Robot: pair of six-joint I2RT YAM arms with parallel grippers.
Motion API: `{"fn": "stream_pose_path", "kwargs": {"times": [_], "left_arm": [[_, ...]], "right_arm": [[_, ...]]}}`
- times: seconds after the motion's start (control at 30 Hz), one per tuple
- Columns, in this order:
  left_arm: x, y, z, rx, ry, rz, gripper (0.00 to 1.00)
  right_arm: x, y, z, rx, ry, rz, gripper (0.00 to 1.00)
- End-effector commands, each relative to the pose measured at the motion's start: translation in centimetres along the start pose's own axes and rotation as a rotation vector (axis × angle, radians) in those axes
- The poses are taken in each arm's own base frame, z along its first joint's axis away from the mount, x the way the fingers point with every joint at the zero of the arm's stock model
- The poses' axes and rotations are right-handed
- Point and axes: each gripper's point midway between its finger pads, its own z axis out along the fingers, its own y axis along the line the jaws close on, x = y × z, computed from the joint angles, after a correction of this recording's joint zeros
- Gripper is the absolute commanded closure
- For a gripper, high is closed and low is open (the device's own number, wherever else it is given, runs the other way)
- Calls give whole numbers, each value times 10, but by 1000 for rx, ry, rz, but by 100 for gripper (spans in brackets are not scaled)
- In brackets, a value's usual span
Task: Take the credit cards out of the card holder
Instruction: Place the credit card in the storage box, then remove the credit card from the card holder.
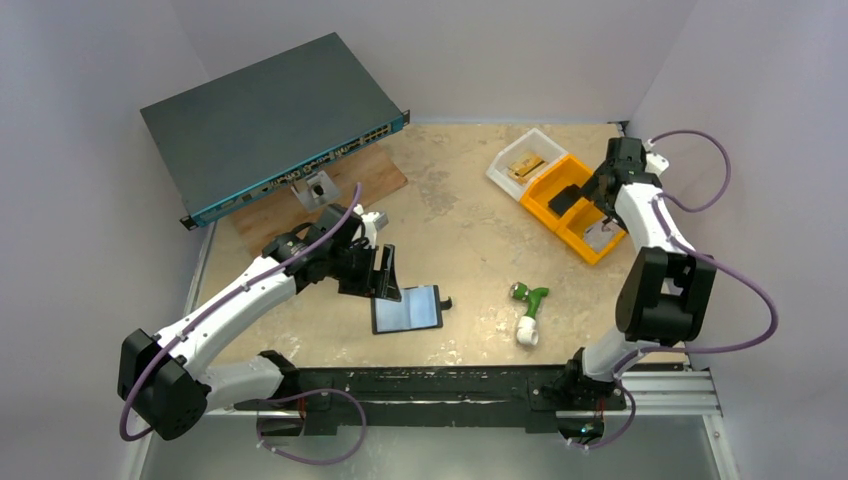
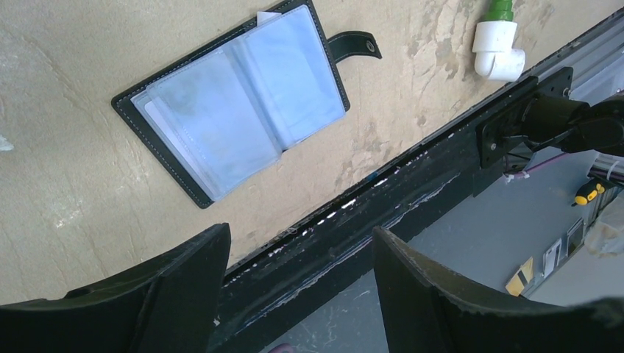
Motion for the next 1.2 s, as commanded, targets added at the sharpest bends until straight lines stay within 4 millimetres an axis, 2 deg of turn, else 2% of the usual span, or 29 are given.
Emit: {"fn": "stream_pose_path", "kwargs": {"times": [0.0,0.17,0.27,0.47,0.6,0.9,1.03,1.17], "left_arm": [[-6,-2,-2,10,-30,16,30],[-6,3,3,-13,-33,-11,30],[-5,11,5,-47,-42,-35,30],[-6,31,11,-126,-68,-116,30],[-3,48,14,-175,-77,-186,30],[0,78,13,-258,-91,-269,30],[0,86,12,-270,-96,-304,30],[-1,93,10,-298,-108,-338,30]], "right_arm": [[-7,6,-26,-102,-21,8,1],[8,29,-52,-242,-14,-24,1],[29,52,-74,-305,-17,-82,1],[94,109,-130,-546,43,-140,3],[144,132,-158,-659,119,-173,6],[253,160,-219,-817,243,-349,8],[295,166,-245,-870,273,-442,11],[331,172,-261,-895,288,-533,16]]}}
